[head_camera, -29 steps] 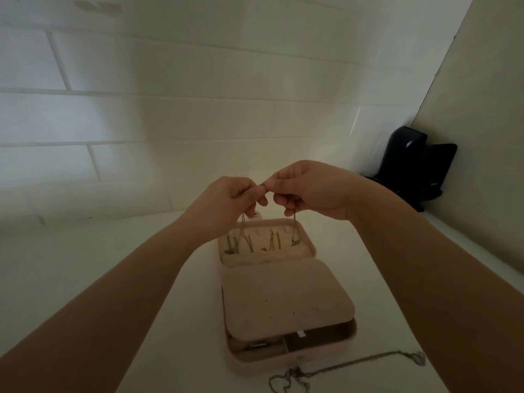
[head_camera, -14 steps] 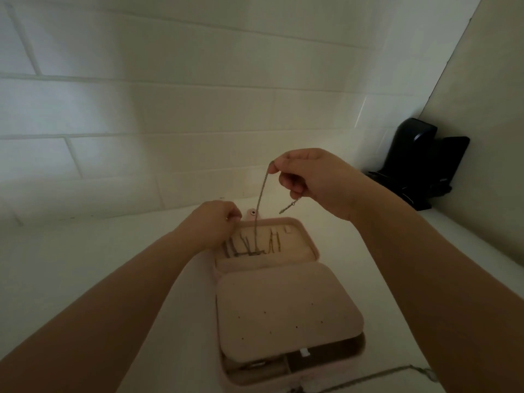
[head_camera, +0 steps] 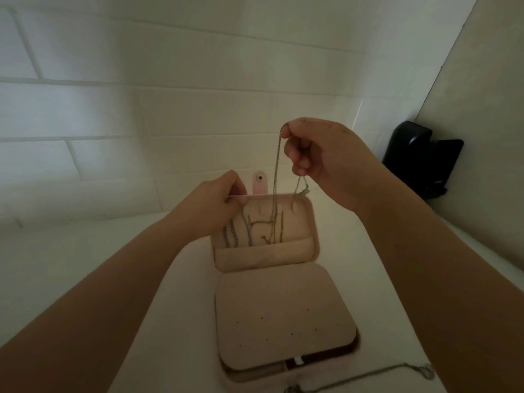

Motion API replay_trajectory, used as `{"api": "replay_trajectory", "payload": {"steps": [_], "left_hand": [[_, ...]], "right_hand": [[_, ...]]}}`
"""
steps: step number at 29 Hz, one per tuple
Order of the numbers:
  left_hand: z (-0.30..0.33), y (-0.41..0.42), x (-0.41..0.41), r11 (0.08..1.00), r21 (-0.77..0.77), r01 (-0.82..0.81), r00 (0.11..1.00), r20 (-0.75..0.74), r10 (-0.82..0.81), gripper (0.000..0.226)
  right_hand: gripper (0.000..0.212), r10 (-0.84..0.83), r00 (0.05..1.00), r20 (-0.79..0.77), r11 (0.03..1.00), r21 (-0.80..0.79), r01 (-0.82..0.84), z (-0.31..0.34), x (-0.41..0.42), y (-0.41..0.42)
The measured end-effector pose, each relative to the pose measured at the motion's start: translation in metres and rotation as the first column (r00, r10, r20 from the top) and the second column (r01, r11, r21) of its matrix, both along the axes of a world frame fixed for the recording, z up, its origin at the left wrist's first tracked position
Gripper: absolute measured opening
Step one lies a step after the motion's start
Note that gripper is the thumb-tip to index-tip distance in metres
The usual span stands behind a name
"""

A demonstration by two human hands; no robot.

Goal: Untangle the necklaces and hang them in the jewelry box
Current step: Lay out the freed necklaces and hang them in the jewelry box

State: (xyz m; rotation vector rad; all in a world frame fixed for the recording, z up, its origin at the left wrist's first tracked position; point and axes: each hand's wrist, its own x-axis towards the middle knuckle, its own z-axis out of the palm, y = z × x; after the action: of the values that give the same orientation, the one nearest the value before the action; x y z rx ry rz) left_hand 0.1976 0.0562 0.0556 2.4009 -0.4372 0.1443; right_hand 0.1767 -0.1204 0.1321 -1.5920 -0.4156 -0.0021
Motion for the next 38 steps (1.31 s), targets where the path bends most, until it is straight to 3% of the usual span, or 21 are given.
{"api": "replay_trajectory", "payload": {"steps": [4, 9, 24, 28, 33, 38], "left_hand": [[0.018, -0.004, -0.016, 0.999, 0.011, 0.053, 0.998, 0.036, -0.053, 0.017], [0.027, -0.010, -0.026, 0.991, 0.125, 0.047, 0.995, 0.080, -0.057, 0.027], [0.028, -0.011, -0.026, 0.998, -0.059, 0.030, 0.993, -0.109, -0.036, 0.026], [0.030, -0.013, -0.030, 1.000, -0.019, 0.017, 0.997, -0.070, -0.018, 0.027], [0.026, -0.023, -0.029, 0.983, 0.175, -0.056, 0.998, 0.051, 0.047, 0.037], [0.018, -0.029, -0.025, 0.979, 0.151, -0.135, 0.985, 0.127, 0.117, 0.035]], "right_hand": [[0.025, -0.033, 0.999, 0.026, 0.999, 0.029, 0.032, 0.012, -0.004, 0.002], [0.025, -0.113, 0.993, 0.035, 0.978, -0.173, 0.117, 0.013, -0.009, 0.006], [0.026, -0.146, 0.989, 0.011, 0.957, -0.251, 0.144, -0.003, -0.013, 0.004], [0.027, -0.154, 0.988, -0.032, 0.942, -0.307, 0.137, -0.020, -0.016, 0.002], [0.027, -0.163, 0.985, -0.057, 0.855, -0.507, 0.112, -0.035, -0.016, 0.004], [0.023, -0.194, 0.981, 0.013, 0.787, -0.595, 0.163, -0.043, -0.012, 0.009]]}}
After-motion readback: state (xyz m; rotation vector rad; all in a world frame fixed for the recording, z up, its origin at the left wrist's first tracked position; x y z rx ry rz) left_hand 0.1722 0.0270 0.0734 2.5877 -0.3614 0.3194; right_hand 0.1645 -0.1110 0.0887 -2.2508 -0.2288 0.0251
